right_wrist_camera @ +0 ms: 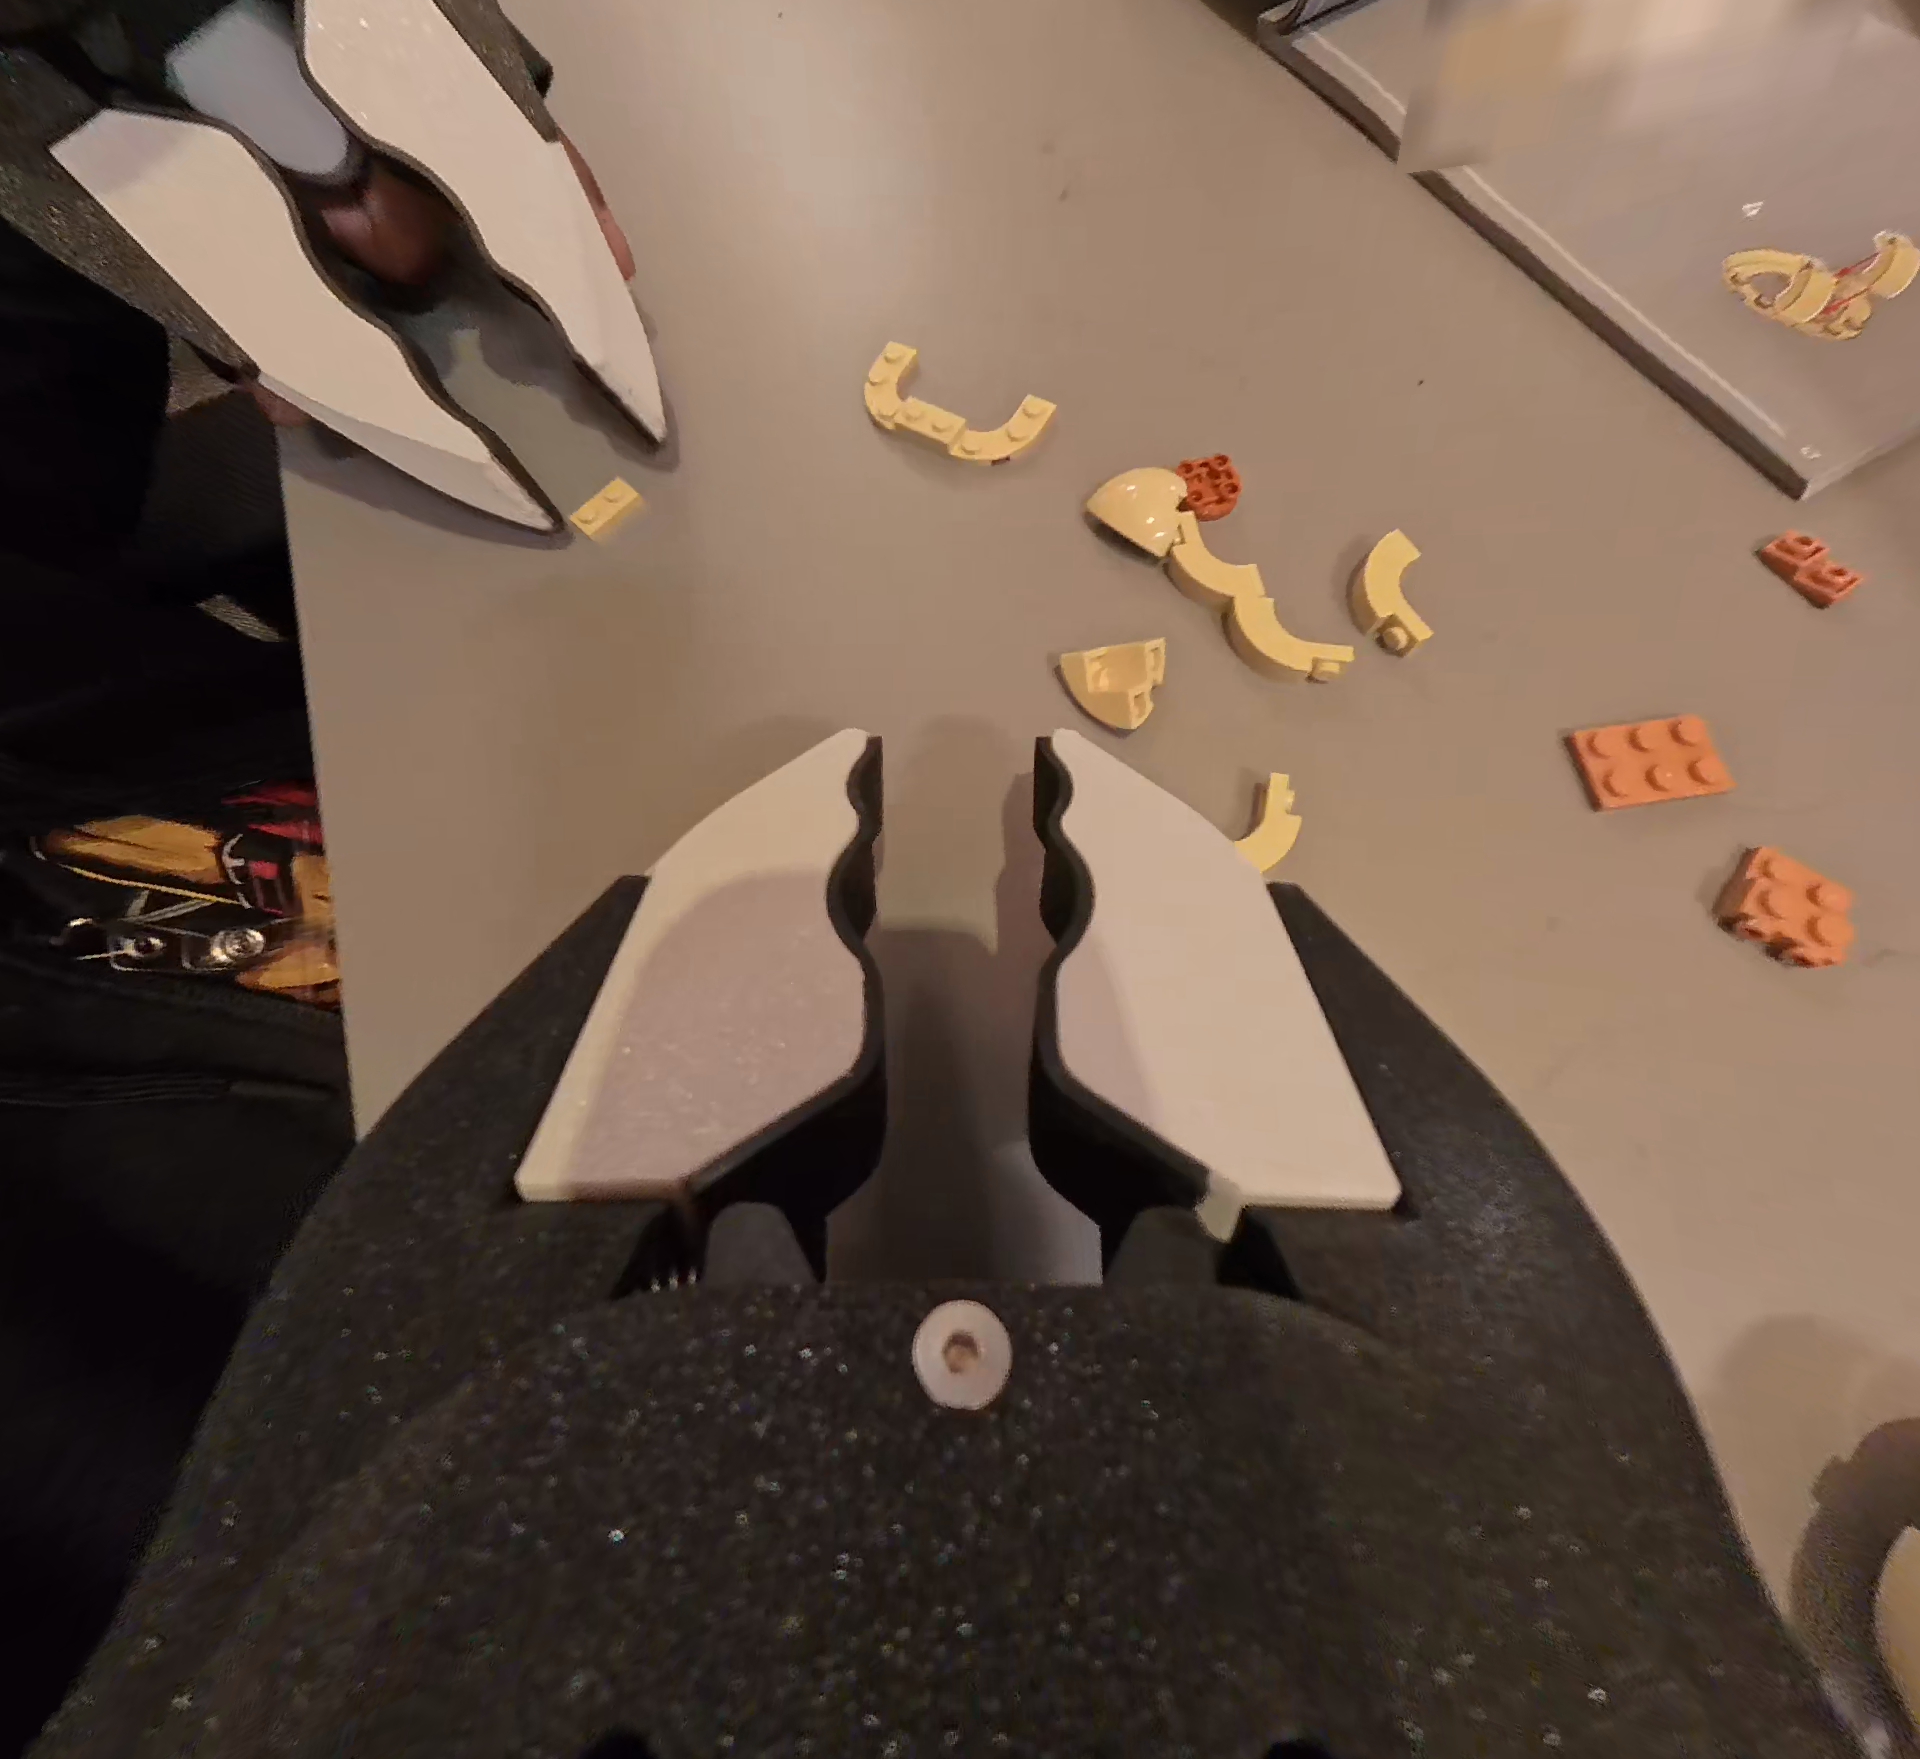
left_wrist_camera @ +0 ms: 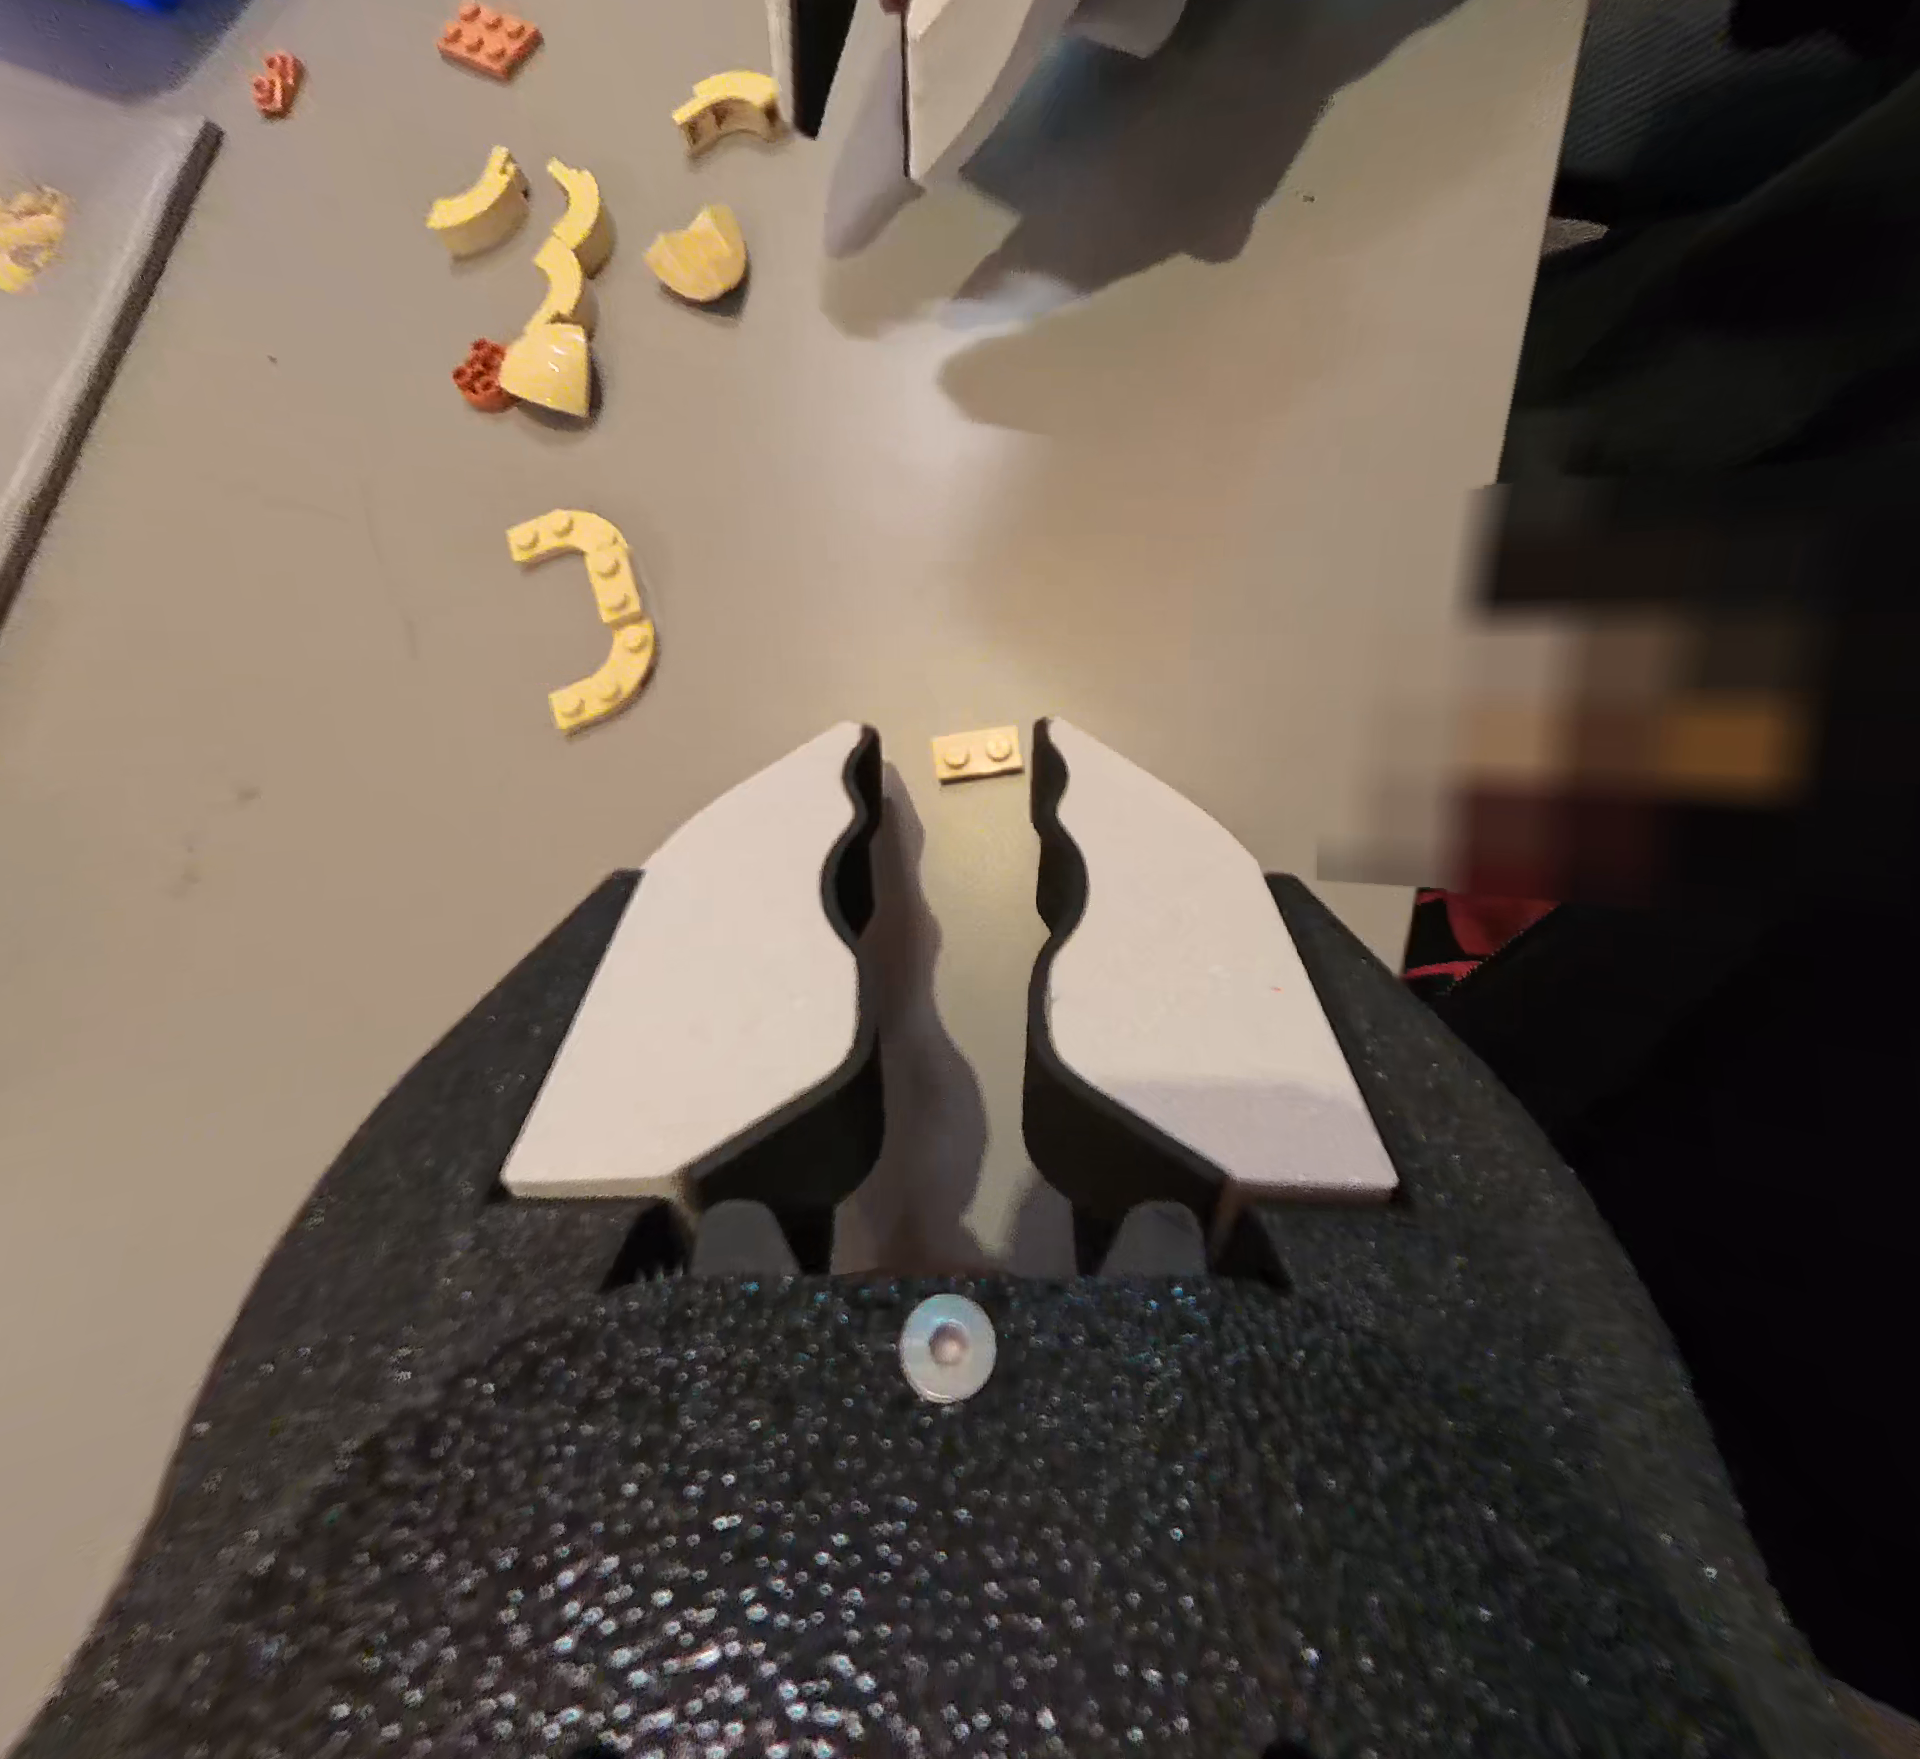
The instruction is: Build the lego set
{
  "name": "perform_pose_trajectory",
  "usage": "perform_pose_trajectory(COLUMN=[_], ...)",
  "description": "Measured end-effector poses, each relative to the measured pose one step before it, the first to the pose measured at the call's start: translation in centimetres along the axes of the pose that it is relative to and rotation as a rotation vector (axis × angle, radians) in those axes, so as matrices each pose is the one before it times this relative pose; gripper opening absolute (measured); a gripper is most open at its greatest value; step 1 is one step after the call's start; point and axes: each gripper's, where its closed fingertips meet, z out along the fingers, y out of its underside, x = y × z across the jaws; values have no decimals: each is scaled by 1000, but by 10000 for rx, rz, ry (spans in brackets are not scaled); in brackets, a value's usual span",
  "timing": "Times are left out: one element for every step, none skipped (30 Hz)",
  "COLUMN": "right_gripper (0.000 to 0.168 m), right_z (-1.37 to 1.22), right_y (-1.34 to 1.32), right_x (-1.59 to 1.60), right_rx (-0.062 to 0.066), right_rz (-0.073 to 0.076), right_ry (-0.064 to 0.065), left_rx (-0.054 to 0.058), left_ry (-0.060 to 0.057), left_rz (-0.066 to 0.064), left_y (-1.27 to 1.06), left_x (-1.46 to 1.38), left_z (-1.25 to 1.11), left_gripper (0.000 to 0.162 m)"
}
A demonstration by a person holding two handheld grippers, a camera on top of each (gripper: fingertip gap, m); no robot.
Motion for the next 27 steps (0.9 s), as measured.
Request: perform_pose_trajectory(right_gripper=[28, 28, 28, 28, 28, 28, 28, 28, 28, 28, 29, 32, 34, 34, 36, 36, 37, 37, 37, 36, 36, 36, 36, 36, 36, 36, 38], right_z=[39, 23, 0, -43, -85, -118, -151, -194, -229, -241, -256, -273, -247, -212, -135, -55, 30, 80, 135, 181, 226, 245, 267, 265, 279, 279, 268], right_y=[-89, -189, -258, -308, -353, -385, -460, -547, -603, -617, -633, -674, -701, -720, -712, -662, -619, -656, -692, -659, -641, -653, -583, -420, -237, -70, 52], right_x=[369, 376, 290, 243, 224, 168, 129, 171, 206, 278, 360, 410, 468, 482, 531, 641, 619, 521, 462, 349, 248, 189, 185, 202, 182, 165, 145], right_rx=[42, 104, 139, 171, 179, 178, 208, 251, 273, 247, 219, 214, 217, 237, 250, 250, 269, 337, 394, 418, 436, 473, 452, 377, 283, 177, 98], right_rz=[-40, 3, -3, -39, -67, -105, -148, -186, -229, -228, -206, -183, -142, -96, -82, -83, -42, 21, 66, 85, 111, 118, 93, 42, -8, -37, -72], right_ry=[78, 63, 15, 16, 55, 62, 73, 113, 135, 161, 172, 153, 126, 58, 48, 97, 75, 40, 38, -11, -40, -40, 4, 70, 100, 117, 122], left_rx=[98, 67, 59, 89, 111, 120, 144, 184, 219, 242, 240, 290, 392, 454, 437, 496, 562, 564, 456, 369, 337, 361, 393, 404, 358, 296, 244], left_ry=[-114, -84, -48, -56, -119, -150, -160, -204, -240, -222, -197, -233, -178, -93, 11, 21, -79, -131, -63, 2, -37, -27, -20, -116, -145, -224, -218], left_rz=[87, 39, 22, 36, 55, 109, 170, 211, 268, 307, 284, 187, 114, 1, -75, -41, 52, 108, 101, 19, -86, -107, -60, -4, 58, 71, 28], left_y=[-236, -288, -361, -452, -534, -553, -578, -587, -594, -574, -536, -565, -627, -644, -616, -635, -641, -573, -448, -382, -418, -546, -678, -730, -689, -546, -365], left_x=[-410, -476, -511, -580, -726, -811, -853, -934, -968, -910, -835, -831, -717, -546, -320, -193, -201, -179, -14, 79, 8, -22, -51, -275, -385, -583, -640], left_z=[-20, -43, -68, -97, -112, -102, -53, -16, 59, 163, 237, 279, 351, 390, 421, 434, 427, 426, 399, 375, 365, 327, 313, 313, 315, 307, 277], left_gripper=[27, 27, 27, 27, 27, 27, 27, 27, 27, 28, 28, 28, 30, 30, 30, 31, 31, 32, 33, 32, 32, 32, 32, 32, 32, 32, 32])
